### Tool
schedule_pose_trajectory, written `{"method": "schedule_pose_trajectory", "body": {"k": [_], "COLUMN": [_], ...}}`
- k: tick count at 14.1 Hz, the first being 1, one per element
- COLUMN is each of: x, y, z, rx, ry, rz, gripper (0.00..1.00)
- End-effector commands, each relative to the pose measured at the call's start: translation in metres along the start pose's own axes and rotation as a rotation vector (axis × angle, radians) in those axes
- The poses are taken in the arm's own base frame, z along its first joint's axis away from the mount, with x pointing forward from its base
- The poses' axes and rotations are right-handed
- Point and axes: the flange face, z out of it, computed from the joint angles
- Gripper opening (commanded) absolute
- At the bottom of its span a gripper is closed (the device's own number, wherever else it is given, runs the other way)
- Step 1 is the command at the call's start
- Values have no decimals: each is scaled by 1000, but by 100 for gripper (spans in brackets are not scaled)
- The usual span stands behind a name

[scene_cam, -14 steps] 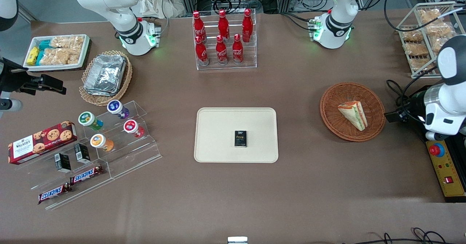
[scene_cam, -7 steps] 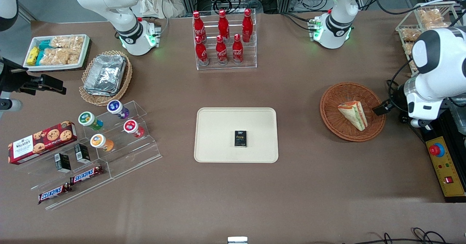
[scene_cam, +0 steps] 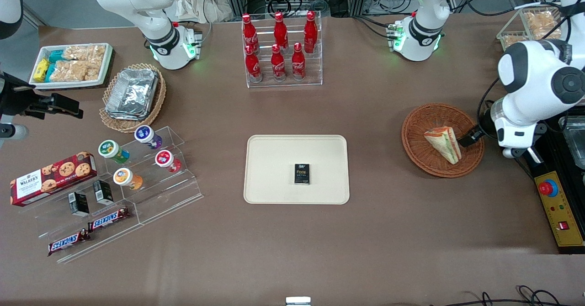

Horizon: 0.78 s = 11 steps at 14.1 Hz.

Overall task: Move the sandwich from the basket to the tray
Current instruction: 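Lower the open left gripper around the sandwich's upright edge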

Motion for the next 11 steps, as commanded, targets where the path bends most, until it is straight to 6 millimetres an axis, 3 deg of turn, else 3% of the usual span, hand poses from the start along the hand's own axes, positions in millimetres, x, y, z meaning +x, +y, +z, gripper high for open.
{"method": "schedule_pose_trajectory", "body": {"k": [1,11], "x": [-14,-36], "y": [-4,-21], "z": [12,76], "rx": [-19,-71], "ry": [27,91], "rz": [-16,-9], "gripper": [99,99]}}
